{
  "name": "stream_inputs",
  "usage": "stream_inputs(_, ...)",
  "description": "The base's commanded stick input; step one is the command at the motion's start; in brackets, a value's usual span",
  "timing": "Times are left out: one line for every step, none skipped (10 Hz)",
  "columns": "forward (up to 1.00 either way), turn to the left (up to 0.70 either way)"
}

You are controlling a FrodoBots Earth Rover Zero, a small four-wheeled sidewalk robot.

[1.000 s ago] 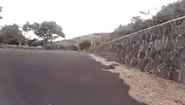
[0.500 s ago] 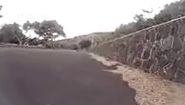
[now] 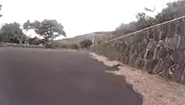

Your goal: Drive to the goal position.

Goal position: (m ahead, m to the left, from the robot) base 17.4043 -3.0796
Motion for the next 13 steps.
stream_inputs(0.50, 0.00)
stream_inputs(0.50, 0.00)
stream_inputs(0.50, 0.00)
stream_inputs(0.50, 0.00)
stream_inputs(0.50, 0.00)
stream_inputs(0.50, 0.00)
stream_inputs(0.50, 0.00)
stream_inputs(0.50, 0.00)
stream_inputs(0.50, 0.00)
stream_inputs(0.50, 0.00)
stream_inputs(0.50, 0.00)
stream_inputs(0.50, 0.00)
stream_inputs(0.50, -0.11)
